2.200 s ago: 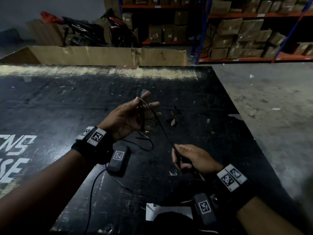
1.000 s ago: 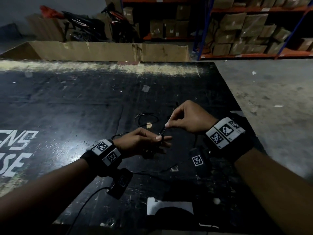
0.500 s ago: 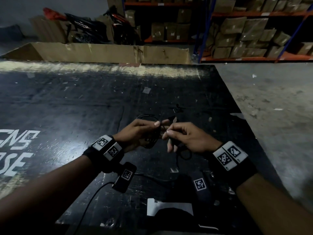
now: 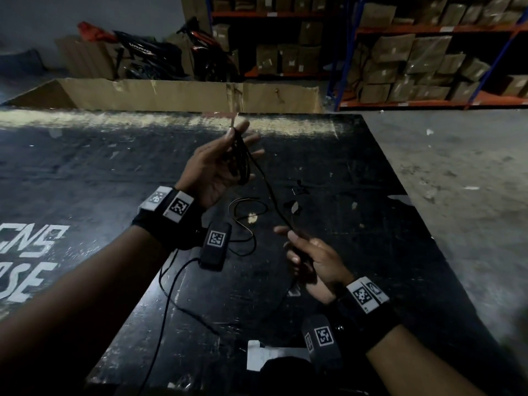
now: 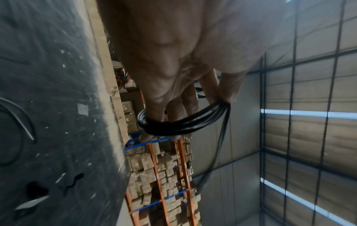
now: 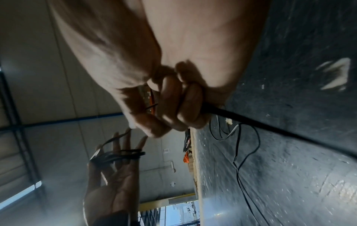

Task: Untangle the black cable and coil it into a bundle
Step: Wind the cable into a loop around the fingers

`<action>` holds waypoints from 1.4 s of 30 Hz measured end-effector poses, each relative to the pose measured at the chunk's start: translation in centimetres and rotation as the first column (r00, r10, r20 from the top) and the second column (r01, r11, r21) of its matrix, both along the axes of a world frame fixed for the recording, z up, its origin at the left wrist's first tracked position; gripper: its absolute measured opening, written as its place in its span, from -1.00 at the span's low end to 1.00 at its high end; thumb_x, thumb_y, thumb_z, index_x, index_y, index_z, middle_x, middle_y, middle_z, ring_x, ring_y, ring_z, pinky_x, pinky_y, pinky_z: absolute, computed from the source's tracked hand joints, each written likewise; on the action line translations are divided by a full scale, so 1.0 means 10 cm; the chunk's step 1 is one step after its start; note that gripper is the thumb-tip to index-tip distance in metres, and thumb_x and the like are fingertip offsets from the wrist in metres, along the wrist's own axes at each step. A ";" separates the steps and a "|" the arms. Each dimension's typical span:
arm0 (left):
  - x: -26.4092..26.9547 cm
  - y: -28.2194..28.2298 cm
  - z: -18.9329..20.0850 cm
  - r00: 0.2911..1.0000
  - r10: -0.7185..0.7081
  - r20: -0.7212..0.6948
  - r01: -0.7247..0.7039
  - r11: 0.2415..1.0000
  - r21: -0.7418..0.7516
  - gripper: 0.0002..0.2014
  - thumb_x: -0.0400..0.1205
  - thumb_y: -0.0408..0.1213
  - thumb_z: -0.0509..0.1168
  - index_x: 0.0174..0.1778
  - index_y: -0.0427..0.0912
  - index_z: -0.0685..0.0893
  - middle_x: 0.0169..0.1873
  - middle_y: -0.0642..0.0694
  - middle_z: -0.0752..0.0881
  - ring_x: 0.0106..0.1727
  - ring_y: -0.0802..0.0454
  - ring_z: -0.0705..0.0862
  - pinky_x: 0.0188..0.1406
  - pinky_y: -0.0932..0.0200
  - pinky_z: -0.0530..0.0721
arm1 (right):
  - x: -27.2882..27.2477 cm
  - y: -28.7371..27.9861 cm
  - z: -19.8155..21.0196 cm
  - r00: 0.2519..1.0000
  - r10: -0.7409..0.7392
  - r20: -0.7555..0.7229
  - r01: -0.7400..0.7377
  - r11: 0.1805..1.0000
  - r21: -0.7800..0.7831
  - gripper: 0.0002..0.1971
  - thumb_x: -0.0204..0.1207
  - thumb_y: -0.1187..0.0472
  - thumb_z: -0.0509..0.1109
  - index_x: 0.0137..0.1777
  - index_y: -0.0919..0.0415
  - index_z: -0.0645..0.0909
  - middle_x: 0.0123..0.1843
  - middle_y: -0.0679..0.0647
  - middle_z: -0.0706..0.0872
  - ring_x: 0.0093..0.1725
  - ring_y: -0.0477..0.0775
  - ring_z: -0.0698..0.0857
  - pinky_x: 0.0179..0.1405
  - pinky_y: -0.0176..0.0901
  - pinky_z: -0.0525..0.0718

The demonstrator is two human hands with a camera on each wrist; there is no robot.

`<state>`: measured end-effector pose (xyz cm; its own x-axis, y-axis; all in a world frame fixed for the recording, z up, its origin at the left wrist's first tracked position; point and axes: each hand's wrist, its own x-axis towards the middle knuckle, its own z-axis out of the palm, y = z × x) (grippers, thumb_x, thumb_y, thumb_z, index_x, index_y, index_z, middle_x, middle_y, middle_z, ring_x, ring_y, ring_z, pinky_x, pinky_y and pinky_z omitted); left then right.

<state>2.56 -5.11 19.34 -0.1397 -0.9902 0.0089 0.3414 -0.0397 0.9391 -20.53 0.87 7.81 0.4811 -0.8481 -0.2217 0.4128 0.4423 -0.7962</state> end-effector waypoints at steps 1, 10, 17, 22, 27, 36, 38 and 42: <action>0.02 -0.02 0.03 0.999 0.006 -0.032 -0.006 1.000 0.000 -0.62 0.81 -0.08 0.10 0.54 0.06 0.59 0.58 -0.13 0.62 0.56 -0.28 0.61 0.59 -0.57 0.33 | 0.00 0.00 -0.04 0.999 -0.026 0.034 0.025 1.000 0.004 -0.76 0.61 0.10 0.35 0.12 0.25 0.68 -0.51 0.00 0.48 -0.63 -0.16 0.41 -0.68 -0.36 0.34; -0.09 0.14 0.11 0.891 -0.274 -0.363 0.270 0.961 -0.062 -0.60 0.75 -0.04 0.13 0.44 -0.01 0.66 0.63 -0.28 0.54 0.56 -0.48 0.55 0.28 -0.71 0.57 | -0.10 -0.19 -0.25 0.946 -0.105 -0.306 0.042 0.978 -0.206 -0.87 0.56 0.24 0.45 -0.09 0.14 0.85 -0.48 -0.03 0.60 -0.63 -0.16 0.42 -0.62 -0.29 0.33; -0.22 0.41 -0.15 0.732 -0.624 -0.274 0.651 0.759 0.012 -0.60 0.73 -0.06 0.25 0.47 -0.06 0.65 0.65 -0.32 0.48 0.70 -0.53 0.17 0.54 -0.78 0.12 | -0.16 -0.62 -0.03 0.879 -0.270 -0.392 0.178 0.951 -0.254 -0.87 0.58 0.27 0.48 -0.05 0.33 0.82 -0.53 0.12 0.66 -0.59 -0.02 0.53 -0.58 -0.30 0.37; -0.28 0.54 -0.52 0.778 -0.627 -0.050 0.622 0.755 0.210 -0.56 0.73 -0.18 0.32 0.44 -0.41 0.64 0.55 -0.41 0.58 0.54 -0.50 0.57 0.50 -0.74 0.22 | -0.16 -0.86 0.55 0.697 -0.365 -0.617 -0.045 0.837 -0.545 -0.85 0.31 0.23 0.71 -0.23 0.31 0.84 -0.21 0.28 0.87 -0.23 0.08 0.78 -0.16 -0.02 0.72; -0.26 0.52 -0.65 0.867 -0.492 0.083 0.444 0.837 0.320 -0.65 0.81 -0.28 0.15 0.32 -0.44 0.72 0.50 -0.24 0.68 0.47 -0.39 0.67 0.49 -0.55 0.41 | -0.11 -0.76 0.96 0.616 -0.312 -0.724 -0.318 0.742 -0.591 -0.83 0.34 0.14 0.70 -0.26 0.25 0.88 -0.34 0.14 0.88 -0.33 -0.07 0.78 -0.24 -0.10 0.70; -0.16 0.38 -0.61 0.970 -0.240 0.037 0.224 0.942 0.251 -0.60 0.80 -0.17 0.16 0.51 -0.22 0.64 0.51 -0.22 0.68 0.46 -0.30 0.70 0.25 -0.21 0.71 | 0.03 -0.27 0.87 0.720 -0.377 -0.583 -0.157 0.730 -0.666 -0.82 0.64 0.27 0.42 0.07 0.27 0.86 -0.51 0.07 0.73 -0.60 -0.24 0.60 -0.47 -0.48 0.50; -0.15 0.32 -0.57 0.978 -0.208 -0.015 0.206 0.952 0.228 -0.60 0.77 -0.10 0.15 0.51 -0.05 0.63 0.49 -0.16 0.70 0.47 -0.20 0.70 0.42 -0.30 0.53 | 0.07 -0.15 0.74 0.819 -0.313 -0.481 -0.081 0.767 -0.637 -0.77 0.68 0.32 0.35 0.20 0.30 0.80 -0.52 0.20 0.66 -0.68 -0.22 0.48 -0.58 -0.48 0.40; -0.15 0.24 -0.47 0.960 -0.172 -0.222 0.213 0.960 0.180 -0.58 0.76 -0.03 0.13 0.52 0.04 0.63 0.55 -0.19 0.64 0.57 -0.33 0.58 0.62 -0.46 0.34 | 0.09 -0.05 0.45 0.949 -0.179 -0.261 0.025 0.865 -0.500 -0.71 0.72 0.29 0.27 0.32 0.24 0.74 -0.50 0.26 0.63 -0.73 -0.12 0.33 -0.70 -0.30 0.25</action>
<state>1.04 -2.68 14.68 -0.3437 -0.9288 -0.1382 0.4903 -0.3031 0.8172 -19.61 0.36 12.30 0.3651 -0.9238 0.1155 0.1513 -0.0635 -0.9864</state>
